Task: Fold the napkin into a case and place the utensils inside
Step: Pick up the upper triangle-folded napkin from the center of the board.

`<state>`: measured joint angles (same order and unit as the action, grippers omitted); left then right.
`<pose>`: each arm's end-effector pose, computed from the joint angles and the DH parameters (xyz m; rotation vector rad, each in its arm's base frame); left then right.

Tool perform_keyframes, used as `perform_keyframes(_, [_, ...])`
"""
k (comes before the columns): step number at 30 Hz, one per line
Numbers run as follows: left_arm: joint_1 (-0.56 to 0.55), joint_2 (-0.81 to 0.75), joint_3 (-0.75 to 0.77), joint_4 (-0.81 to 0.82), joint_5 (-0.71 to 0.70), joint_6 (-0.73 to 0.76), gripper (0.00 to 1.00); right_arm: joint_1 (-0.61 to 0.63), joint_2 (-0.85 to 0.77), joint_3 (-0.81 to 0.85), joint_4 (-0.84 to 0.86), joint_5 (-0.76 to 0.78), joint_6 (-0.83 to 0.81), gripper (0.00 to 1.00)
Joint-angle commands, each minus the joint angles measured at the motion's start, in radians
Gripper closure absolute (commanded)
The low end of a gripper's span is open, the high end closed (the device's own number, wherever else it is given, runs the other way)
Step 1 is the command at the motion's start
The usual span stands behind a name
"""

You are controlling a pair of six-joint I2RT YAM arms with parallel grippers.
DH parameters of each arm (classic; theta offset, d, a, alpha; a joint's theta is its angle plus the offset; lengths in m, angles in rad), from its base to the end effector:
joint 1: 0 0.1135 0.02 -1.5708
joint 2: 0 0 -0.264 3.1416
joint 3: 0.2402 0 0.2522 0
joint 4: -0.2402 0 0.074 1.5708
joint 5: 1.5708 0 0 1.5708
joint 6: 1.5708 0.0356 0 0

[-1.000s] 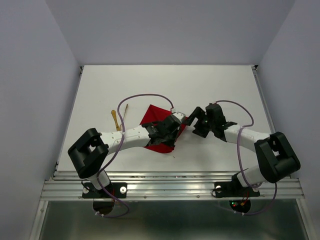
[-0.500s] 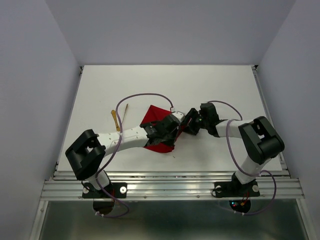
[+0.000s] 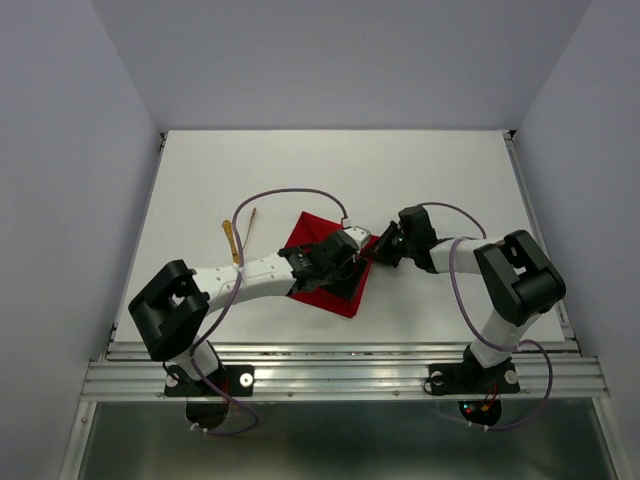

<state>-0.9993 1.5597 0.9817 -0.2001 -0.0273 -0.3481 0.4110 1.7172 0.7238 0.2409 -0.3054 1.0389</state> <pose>0.1810 -0.2796 0.2170 0.7663 2.3133 -0.6103 0.2903 0.1382 0.1284 0.6213 2.4608 1.0198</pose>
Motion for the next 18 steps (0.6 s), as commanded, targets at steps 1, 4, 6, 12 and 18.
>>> perform_keyframes(1, [-0.01,-0.058,0.017,-0.027,-0.046,0.011,0.28,-0.003,-0.037,0.019,-0.011,0.032,-0.013,0.99])
perform_keyframes(4, [-0.045,-0.056,0.032,-0.038,-0.109,-0.011,0.3,-0.003,-0.053,0.011,-0.014,0.035,-0.008,0.99])
perform_keyframes(6, [-0.085,-0.04,0.041,-0.042,-0.146,-0.032,0.34,-0.003,-0.062,0.009,-0.021,0.041,-0.007,0.99])
perform_keyframes(12, [-0.177,0.037,0.106,-0.045,-0.258,-0.104,0.38,-0.003,-0.07,0.008,-0.032,0.045,-0.008,0.99])
perform_keyframes(18, [-0.245,0.186,0.207,-0.104,-0.393,-0.163,0.38,-0.003,-0.079,0.003,-0.034,0.042,-0.005,0.99])
